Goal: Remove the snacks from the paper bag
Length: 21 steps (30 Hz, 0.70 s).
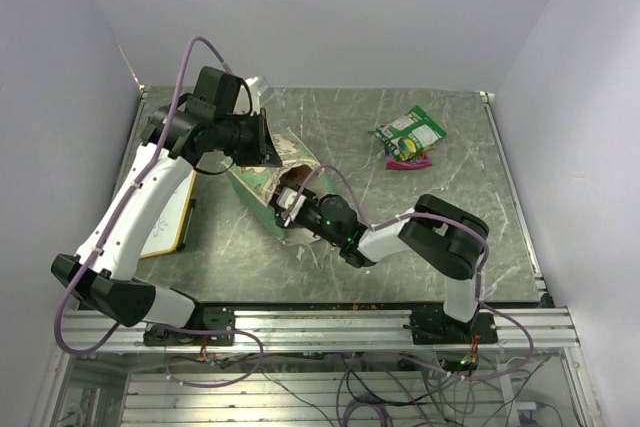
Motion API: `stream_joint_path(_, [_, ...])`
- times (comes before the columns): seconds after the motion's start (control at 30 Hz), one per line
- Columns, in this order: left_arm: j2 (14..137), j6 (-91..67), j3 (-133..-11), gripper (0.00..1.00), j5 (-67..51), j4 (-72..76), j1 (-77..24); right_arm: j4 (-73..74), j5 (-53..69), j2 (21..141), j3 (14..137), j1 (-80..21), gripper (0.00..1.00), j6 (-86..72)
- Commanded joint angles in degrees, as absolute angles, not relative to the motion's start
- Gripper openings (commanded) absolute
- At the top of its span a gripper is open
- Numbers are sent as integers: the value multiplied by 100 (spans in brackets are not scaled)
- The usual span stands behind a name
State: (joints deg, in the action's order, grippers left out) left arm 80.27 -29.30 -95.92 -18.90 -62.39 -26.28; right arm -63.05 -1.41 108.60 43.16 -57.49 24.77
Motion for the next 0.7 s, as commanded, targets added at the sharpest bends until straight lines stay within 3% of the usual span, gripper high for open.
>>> stream_joint_path(0.0, [8092,-2688,-10123,7,-2001,-6434,-2584,-6913,-356,11199,4502,-5776,54,2510])
stream_joint_path(0.13, [8180,-2628,-10332,7,-2104,-6466,-2584,-6875,-520,11502,4751,-5709,55,2432])
stream_joint_path(0.4, [7777,-2905,-9602,7,-2372,-5988,-2584,-6505,-395,12137,5552,-5616,54,2309])
stream_joint_path(0.47, [7715,-2929,-9495,7,-2312,-5966,-2576,-6375,-468,12186,5689,-5611,50,2331])
stream_joint_path(0.67, [7770,-2864,-9637,7,-1974,-6212,-2575,-6109,-338,11848,5486,-5521,19,2224])
